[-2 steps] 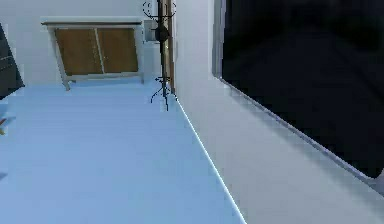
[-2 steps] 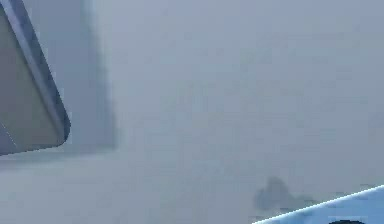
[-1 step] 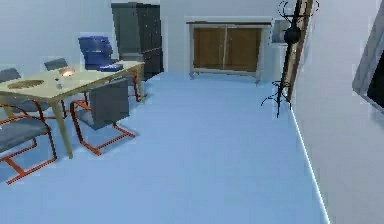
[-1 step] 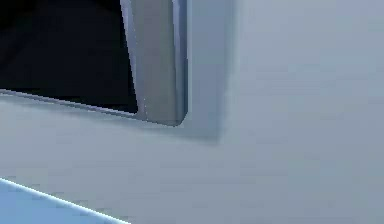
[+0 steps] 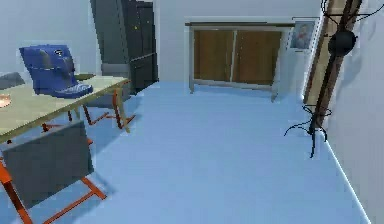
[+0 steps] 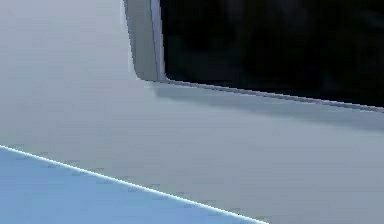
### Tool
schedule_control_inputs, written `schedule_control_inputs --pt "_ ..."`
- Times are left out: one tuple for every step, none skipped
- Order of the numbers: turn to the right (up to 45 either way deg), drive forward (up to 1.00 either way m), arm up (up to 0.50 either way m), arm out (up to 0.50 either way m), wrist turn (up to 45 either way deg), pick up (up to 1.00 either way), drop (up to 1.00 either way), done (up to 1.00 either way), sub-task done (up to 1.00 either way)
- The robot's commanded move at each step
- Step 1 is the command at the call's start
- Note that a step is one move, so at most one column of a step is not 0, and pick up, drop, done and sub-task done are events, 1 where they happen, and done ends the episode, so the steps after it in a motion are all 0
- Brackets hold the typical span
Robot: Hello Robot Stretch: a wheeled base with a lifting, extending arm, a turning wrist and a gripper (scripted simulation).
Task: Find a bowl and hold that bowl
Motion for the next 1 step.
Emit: schedule_control_inputs --pt "0.0 1.0 0.0 0.0 0.0 0.0 0.0 0.0 0.0"
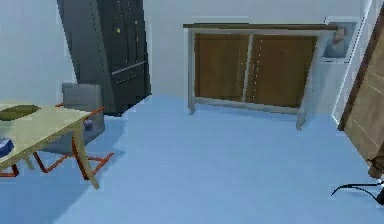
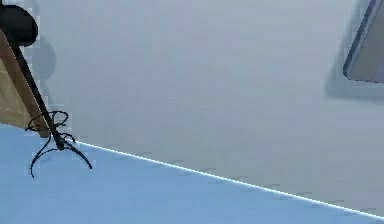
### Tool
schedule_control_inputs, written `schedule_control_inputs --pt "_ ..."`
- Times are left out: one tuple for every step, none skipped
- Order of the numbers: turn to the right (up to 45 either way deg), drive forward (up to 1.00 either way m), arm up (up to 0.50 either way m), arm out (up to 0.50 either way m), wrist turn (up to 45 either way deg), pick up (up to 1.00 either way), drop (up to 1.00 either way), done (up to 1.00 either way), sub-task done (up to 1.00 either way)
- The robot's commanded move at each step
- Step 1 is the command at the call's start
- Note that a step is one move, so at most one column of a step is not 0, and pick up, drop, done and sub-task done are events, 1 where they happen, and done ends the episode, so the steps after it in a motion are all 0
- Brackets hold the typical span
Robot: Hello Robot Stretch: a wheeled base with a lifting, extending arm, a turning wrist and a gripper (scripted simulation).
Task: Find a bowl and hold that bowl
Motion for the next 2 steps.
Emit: schedule_control_inputs --pt "-6.0 0.0 0.0 0.0 0.0 0.0 0.0 0.0 0.0" --pt "-3.0 0.0 0.0 0.0 0.0 0.0 0.0 0.0 0.0"
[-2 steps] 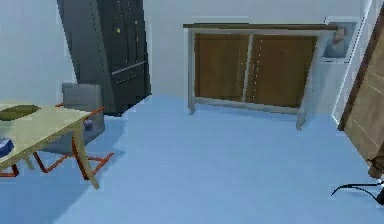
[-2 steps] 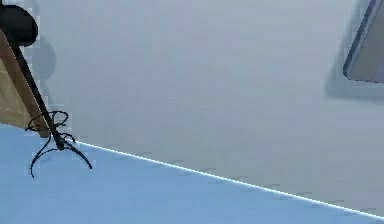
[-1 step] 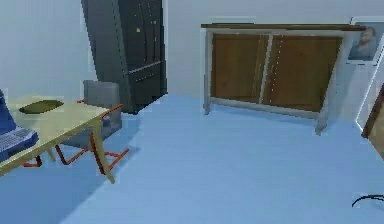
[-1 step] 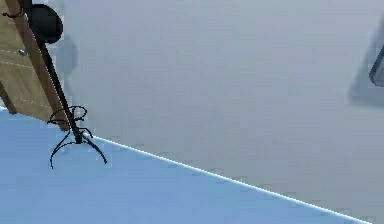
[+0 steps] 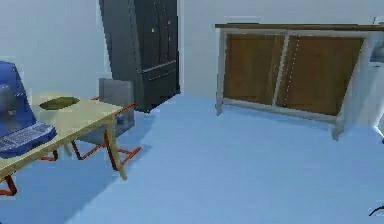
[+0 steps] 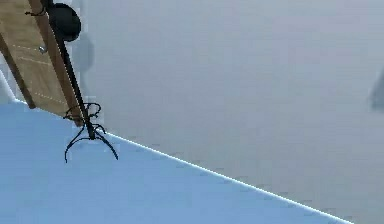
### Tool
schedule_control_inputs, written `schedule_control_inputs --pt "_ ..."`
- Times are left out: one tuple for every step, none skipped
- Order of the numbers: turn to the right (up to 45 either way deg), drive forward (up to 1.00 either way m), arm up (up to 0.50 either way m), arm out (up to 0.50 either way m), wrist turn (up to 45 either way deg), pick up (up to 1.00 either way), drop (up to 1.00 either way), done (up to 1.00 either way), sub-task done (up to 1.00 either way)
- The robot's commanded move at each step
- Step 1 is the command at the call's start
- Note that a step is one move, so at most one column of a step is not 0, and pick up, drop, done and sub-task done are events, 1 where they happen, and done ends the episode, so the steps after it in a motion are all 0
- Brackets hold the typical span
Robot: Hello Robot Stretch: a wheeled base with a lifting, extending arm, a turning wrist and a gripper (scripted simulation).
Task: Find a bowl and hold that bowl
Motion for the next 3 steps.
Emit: schedule_control_inputs --pt "0.0 0.4 0.0 0.0 0.0 0.0 0.0 0.0 0.0" --pt "-27.0 0.0 0.0 0.0 0.0 0.0 0.0 0.0 0.0" --pt "0.0 0.35 0.0 0.0 0.0 0.0 0.0 0.0 0.0"
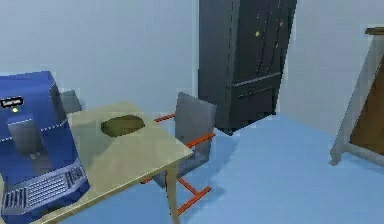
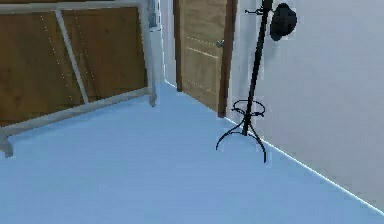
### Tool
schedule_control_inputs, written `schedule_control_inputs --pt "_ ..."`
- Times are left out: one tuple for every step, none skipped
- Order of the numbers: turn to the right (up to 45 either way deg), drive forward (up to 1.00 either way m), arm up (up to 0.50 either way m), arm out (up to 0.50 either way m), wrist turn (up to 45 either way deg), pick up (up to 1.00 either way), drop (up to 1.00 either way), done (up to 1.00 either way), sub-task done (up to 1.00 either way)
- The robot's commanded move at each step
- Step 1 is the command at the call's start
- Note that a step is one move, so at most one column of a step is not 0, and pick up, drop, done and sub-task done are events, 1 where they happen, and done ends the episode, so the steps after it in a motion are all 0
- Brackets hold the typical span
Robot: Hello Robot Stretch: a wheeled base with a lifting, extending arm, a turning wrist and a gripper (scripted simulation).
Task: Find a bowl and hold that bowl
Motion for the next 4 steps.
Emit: schedule_control_inputs --pt "-45.0 0.0 0.0 0.0 0.0 0.0 0.0 0.0 0.0" --pt "-45.0 0.0 0.0 0.0 0.0 0.0 0.0 0.0 0.0" --pt "-45.0 0.0 0.0 0.0 0.0 0.0 0.0 0.0 0.0" --pt "-12.0 0.0 0.0 0.0 0.0 0.0 0.0 0.0 0.0"
